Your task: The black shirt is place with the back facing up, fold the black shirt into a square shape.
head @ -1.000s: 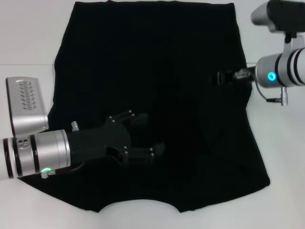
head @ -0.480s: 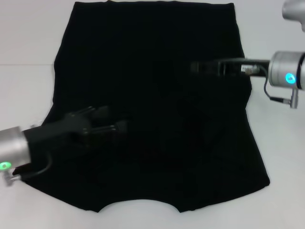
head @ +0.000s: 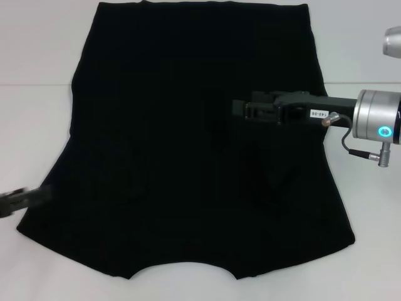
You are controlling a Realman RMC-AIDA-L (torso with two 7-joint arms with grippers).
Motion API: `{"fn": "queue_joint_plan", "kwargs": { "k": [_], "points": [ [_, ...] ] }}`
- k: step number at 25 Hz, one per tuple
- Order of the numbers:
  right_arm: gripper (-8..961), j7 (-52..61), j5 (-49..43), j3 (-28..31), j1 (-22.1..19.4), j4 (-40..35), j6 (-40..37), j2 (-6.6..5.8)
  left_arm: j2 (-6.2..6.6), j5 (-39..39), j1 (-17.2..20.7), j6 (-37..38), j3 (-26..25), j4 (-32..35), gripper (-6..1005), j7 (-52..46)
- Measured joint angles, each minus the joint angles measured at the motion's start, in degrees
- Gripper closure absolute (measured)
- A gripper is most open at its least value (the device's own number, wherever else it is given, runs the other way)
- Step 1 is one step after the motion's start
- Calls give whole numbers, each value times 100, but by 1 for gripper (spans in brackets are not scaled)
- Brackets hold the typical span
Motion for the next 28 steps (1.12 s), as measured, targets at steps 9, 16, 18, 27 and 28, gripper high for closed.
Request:
{"fn": "queue_joint_plan", "kwargs": {
  "k": [9,16,18,27,28],
  "points": [
    [179,21,10,4,79,33,122,9,112,999,-172,-419,-417,-2,61,-516],
    [178,45,39,36,86,34,124,5,157,1265,-298,-758,-244,-300,61,-425],
    [178,68,41,41,87,34,123,1,158,1282,-303,-801,-165,-320,62,-415],
    [178,110,45,46,87,34,113,-17,167,1313,-319,-297,-9,-302,64,-259],
    [178,109,45,46,87,32,109,-17,170,1314,-325,-244,-5,-294,64,-249]
  ]
}}
